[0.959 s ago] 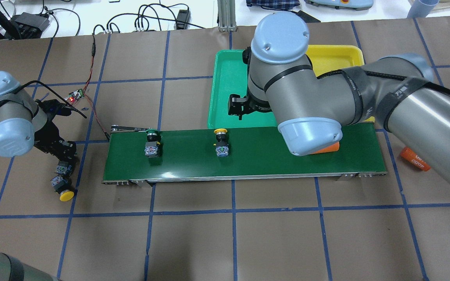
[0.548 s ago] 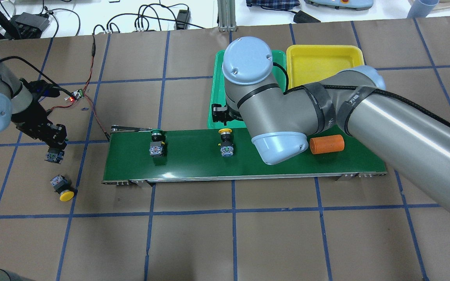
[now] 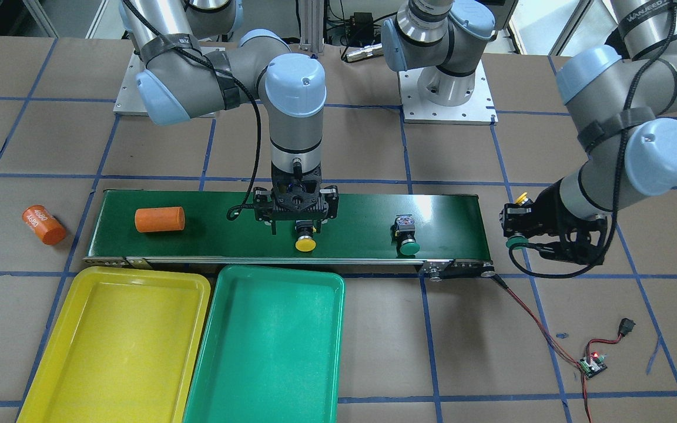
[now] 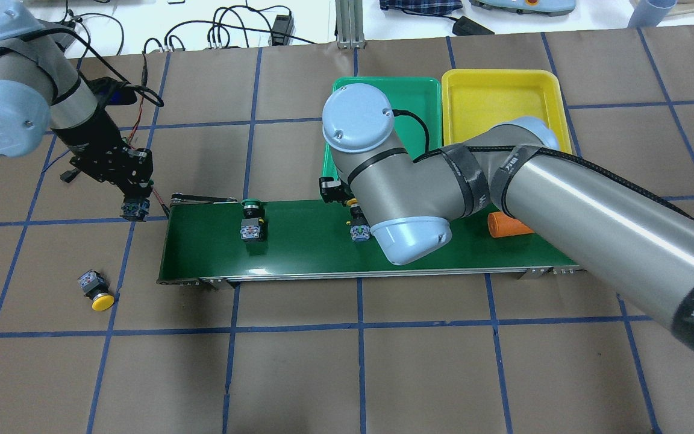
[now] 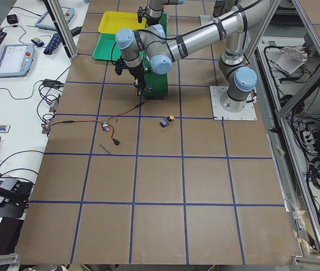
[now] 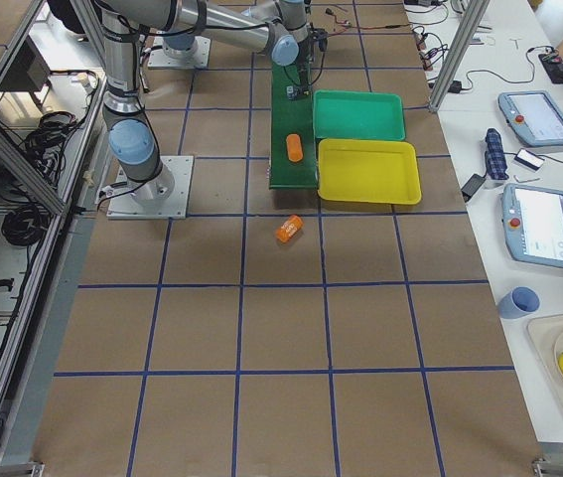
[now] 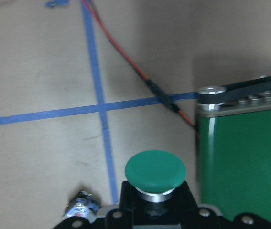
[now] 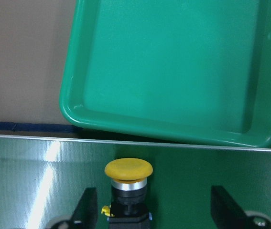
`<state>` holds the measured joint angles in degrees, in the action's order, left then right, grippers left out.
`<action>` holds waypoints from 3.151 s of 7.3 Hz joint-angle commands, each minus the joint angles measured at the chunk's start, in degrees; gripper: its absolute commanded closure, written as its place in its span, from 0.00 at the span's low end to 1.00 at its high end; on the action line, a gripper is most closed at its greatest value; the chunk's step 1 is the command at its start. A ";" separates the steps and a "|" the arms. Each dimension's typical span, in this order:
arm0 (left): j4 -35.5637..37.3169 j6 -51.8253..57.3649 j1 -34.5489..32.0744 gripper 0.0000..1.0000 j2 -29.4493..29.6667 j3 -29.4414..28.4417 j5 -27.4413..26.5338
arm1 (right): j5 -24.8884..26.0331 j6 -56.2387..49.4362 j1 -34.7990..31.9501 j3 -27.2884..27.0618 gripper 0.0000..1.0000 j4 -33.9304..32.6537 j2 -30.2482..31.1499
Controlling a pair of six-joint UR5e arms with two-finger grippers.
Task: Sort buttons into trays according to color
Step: 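Lift yellow-capped button with right gripper while left gripper carries green button to belt, then drop yellow button in yellow tray with right gripper while left grasps table button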
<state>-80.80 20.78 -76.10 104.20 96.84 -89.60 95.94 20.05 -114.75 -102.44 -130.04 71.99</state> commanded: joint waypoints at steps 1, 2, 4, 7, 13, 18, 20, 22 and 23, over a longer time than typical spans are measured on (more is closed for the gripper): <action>-0.32 -0.48 -2.64 1.00 0.66 2.02 -0.57 | 0.03 -1.07 -0.04 -1.00 0.18 0.49 -0.79; 0.72 -1.35 -2.73 1.00 1.09 4.30 -0.14 | 0.12 -1.68 -0.04 -2.23 0.19 -0.12 -1.32; 2.31 -1.44 -2.82 1.00 1.71 5.37 0.04 | 0.12 -3.79 -0.04 -2.94 0.27 -0.39 -1.50; 2.58 -3.18 -2.91 0.88 2.32 5.46 0.22 | 0.38 -3.79 -0.04 -2.94 0.60 0.49 -1.50; 2.41 -3.55 -0.47 0.00 -2.06 2.31 -1.53 | 3.90 -14.55 7.32 -1.89 0.94 0.49 3.14; 12.35 -3.90 16.76 0.00 0.20 12.18 -4.44 | 3.38 -41.10 24.36 4.35 0.93 4.10 4.05; 26.18 -3.99 17.57 0.00 0.83 22.21 -5.05 | 3.02 -45.26 28.16 4.70 0.92 3.84 -0.15; 25.70 -4.17 18.79 0.00 0.83 23.65 -5.93 | 2.85 -45.45 28.52 5.75 0.63 2.00 -5.08; 25.52 -4.17 18.80 0.00 0.91 23.74 -6.02 | 3.11 -46.23 28.61 6.37 0.32 2.25 -6.06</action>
<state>-55.32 16.65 -57.60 105.05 120.06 -95.38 98.92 -25.39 -86.38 -96.84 -127.58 67.85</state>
